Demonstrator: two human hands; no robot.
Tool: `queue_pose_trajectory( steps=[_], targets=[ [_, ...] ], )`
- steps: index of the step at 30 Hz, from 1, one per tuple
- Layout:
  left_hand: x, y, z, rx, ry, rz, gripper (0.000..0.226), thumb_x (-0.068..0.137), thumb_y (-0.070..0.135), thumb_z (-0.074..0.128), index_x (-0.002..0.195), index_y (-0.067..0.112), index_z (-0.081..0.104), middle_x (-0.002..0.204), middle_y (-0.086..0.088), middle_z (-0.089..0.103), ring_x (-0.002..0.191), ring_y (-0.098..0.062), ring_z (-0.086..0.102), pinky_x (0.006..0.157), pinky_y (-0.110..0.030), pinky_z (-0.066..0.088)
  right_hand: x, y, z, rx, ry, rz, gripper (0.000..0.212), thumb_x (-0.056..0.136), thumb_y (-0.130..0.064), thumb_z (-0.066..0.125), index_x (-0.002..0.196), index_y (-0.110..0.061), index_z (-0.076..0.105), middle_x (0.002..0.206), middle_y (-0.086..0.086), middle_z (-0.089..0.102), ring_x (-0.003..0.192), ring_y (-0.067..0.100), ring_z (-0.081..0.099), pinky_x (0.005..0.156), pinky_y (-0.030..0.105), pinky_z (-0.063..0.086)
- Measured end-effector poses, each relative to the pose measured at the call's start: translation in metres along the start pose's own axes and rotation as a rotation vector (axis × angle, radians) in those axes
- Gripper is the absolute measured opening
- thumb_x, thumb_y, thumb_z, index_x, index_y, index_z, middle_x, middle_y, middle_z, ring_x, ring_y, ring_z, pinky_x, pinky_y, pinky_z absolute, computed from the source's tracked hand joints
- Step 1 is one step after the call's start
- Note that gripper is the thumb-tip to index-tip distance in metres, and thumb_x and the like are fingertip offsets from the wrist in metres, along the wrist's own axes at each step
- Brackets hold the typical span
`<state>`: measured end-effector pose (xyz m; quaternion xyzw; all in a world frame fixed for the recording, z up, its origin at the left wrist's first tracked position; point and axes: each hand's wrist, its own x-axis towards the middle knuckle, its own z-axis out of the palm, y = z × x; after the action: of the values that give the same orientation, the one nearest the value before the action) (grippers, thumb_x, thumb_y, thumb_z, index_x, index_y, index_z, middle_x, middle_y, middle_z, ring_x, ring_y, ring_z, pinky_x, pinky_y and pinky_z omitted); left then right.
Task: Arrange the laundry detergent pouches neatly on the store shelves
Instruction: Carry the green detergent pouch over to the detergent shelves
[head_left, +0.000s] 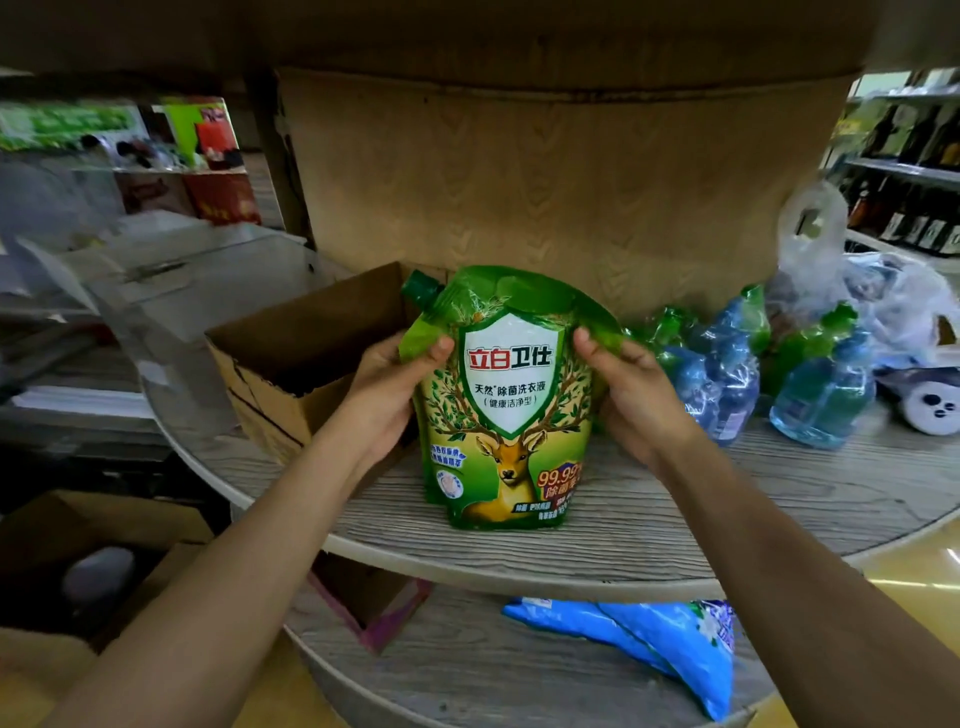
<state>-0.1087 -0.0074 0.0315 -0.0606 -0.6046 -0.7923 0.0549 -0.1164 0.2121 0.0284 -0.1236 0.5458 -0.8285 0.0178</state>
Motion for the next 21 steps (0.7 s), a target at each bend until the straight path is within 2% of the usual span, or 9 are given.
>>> queue_pose_trajectory(
  steps=[4, 7, 10, 13, 14, 16, 18, 21],
  targets=[
    [0.004, 0.016, 0.005, 0.029, 0.035, 0.042, 0.024, 0.076, 0.03, 0.066, 0.088, 0.009, 0.071, 0.083, -0.002, 0.077, 0.079, -0.013, 0.072, 0.075, -0.028, 0.057, 0.008, -0.014, 0.007, -0.028, 0.007, -0.018, 0.023, 0.083, -0.032, 0.062, 0.091, -0.013, 0.072, 0.093, 0.005, 0.077, 0.089, 0.017, 0.073, 0.087, 0.035, 0.057],
    [0.007, 0.018, 0.008, 0.061, 0.069, 0.031, 0.02, 0.088, 0.026, 0.062, 0.084, 0.009, 0.072, 0.08, -0.002, 0.077, 0.076, -0.012, 0.073, 0.071, -0.024, 0.058, 0.012, -0.015, 0.007, -0.035, 0.029, -0.006, 0.024, 0.092, -0.03, 0.059, 0.094, -0.009, 0.071, 0.096, 0.008, 0.076, 0.091, 0.018, 0.073, 0.09, 0.036, 0.056],
    [0.004, 0.018, 0.006, 0.068, 0.043, 0.039, 0.024, 0.085, 0.03, 0.061, 0.075, 0.014, 0.076, 0.08, 0.0, 0.077, 0.076, -0.01, 0.073, 0.071, -0.024, 0.058, 0.012, -0.016, 0.003, -0.071, 0.006, -0.002, 0.029, 0.087, -0.033, 0.06, 0.097, -0.008, 0.07, 0.099, 0.009, 0.076, 0.094, 0.02, 0.072, 0.091, 0.035, 0.056],
    [-0.007, 0.005, 0.0, 0.06, -0.057, 0.032, 0.028, 0.072, 0.039, 0.066, 0.091, 0.021, 0.075, 0.095, 0.002, 0.076, 0.091, -0.01, 0.071, 0.077, -0.024, 0.056, 0.008, -0.008, -0.012, -0.089, -0.086, 0.04, 0.033, 0.075, -0.036, 0.068, 0.099, -0.013, 0.071, 0.102, 0.006, 0.075, 0.097, 0.018, 0.07, 0.092, 0.035, 0.054],
    [-0.012, -0.005, -0.006, 0.081, -0.087, 0.015, 0.038, 0.068, 0.042, 0.073, 0.1, 0.022, 0.072, 0.103, 0.001, 0.075, 0.098, -0.011, 0.07, 0.081, -0.024, 0.056, 0.005, -0.001, -0.021, -0.111, -0.122, 0.077, 0.038, 0.07, -0.037, 0.074, 0.101, -0.016, 0.071, 0.106, 0.004, 0.074, 0.102, 0.017, 0.069, 0.094, 0.035, 0.052],
    [-0.021, -0.025, -0.019, 0.165, -0.131, -0.056, 0.066, 0.057, 0.045, 0.085, 0.116, 0.024, 0.063, 0.116, 0.002, 0.071, 0.11, -0.013, 0.066, 0.091, -0.028, 0.053, -0.001, 0.016, -0.041, -0.192, -0.201, 0.191, 0.063, 0.06, -0.04, 0.087, 0.115, -0.018, 0.065, 0.119, 0.003, 0.07, 0.114, 0.018, 0.064, 0.099, 0.036, 0.049],
    [-0.03, -0.042, -0.03, 0.308, -0.188, -0.174, 0.078, 0.053, 0.038, 0.09, 0.123, 0.026, 0.057, 0.119, 0.004, 0.07, 0.113, -0.012, 0.064, 0.098, -0.033, 0.048, -0.009, 0.033, -0.057, -0.294, -0.29, 0.302, 0.078, 0.059, -0.03, 0.09, 0.128, -0.021, 0.056, 0.126, 0.001, 0.067, 0.12, 0.019, 0.061, 0.101, 0.036, 0.048],
    [-0.039, -0.062, -0.039, 0.539, -0.304, -0.317, 0.073, 0.062, 0.012, 0.087, 0.122, 0.031, 0.05, 0.116, 0.014, 0.066, 0.107, 0.003, 0.061, 0.1, -0.024, 0.046, -0.019, 0.053, -0.059, -0.521, -0.354, 0.377, 0.092, 0.062, -0.014, 0.087, 0.142, -0.024, 0.041, 0.131, -0.002, 0.063, 0.126, 0.018, 0.055, 0.107, 0.038, 0.044]
  ],
)
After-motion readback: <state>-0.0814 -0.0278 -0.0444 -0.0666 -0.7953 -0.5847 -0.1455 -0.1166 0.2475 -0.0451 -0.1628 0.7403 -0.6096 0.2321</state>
